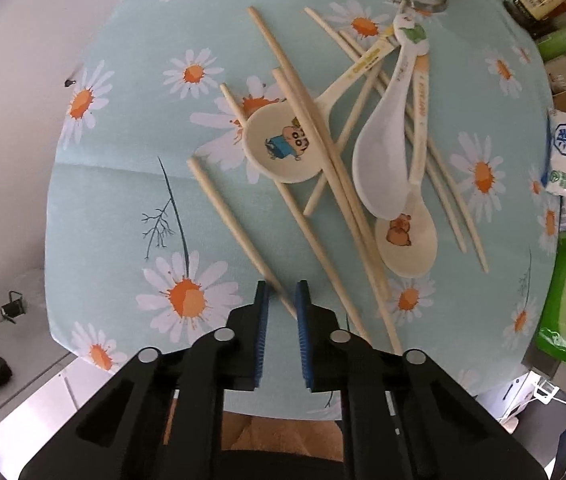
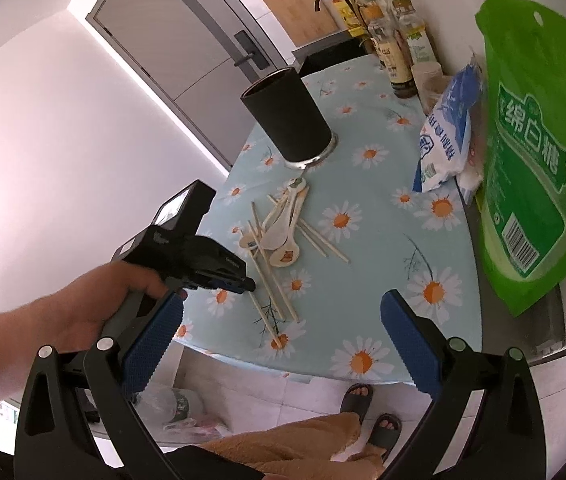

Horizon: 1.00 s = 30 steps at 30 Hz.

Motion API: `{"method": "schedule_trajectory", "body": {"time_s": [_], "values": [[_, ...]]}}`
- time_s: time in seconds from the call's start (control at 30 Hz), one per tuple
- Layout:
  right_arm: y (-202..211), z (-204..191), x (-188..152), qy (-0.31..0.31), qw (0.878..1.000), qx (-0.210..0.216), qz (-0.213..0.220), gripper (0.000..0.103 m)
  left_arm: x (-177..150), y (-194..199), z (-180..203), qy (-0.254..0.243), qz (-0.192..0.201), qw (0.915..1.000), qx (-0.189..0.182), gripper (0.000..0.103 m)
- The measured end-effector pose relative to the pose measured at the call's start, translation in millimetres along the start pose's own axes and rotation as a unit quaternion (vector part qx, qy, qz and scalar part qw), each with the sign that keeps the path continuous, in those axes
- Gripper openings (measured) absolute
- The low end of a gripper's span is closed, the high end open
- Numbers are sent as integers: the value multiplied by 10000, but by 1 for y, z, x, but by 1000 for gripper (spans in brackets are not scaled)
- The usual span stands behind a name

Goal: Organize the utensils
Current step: 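Lower the left tool over the chopsticks and close on one chopstick, then lift the chopstick with the left tool while the right tool grasps another chopstick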

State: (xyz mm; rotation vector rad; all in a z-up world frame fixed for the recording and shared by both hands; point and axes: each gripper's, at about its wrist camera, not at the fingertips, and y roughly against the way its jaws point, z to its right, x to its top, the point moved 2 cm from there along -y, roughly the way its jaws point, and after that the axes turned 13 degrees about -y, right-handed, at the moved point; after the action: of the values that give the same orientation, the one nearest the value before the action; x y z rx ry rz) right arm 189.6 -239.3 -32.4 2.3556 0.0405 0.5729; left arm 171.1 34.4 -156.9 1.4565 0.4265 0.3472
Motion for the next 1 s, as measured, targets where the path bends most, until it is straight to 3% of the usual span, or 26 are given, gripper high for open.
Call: {"method": "schedule_trajectory", "body": {"time_s": [0.23,0.47,0.8,1.0], "values": [[5,3,-5,-95,9999,66,-77,98,9,-3,-27,610,-126,9976,-312,8],[-2,1,-9,-174,9992,113,-339,98,5,-7,-44,969,50,9931,-652,4],[-25,-17,-13,327,9973,-49,-650,98,-20,3,-79,943,755,9903,-685,3],[-56,-27,-5,475,9948,-48,-905,97,-34,19,-109,901,1146,9851,-916,3]]}}
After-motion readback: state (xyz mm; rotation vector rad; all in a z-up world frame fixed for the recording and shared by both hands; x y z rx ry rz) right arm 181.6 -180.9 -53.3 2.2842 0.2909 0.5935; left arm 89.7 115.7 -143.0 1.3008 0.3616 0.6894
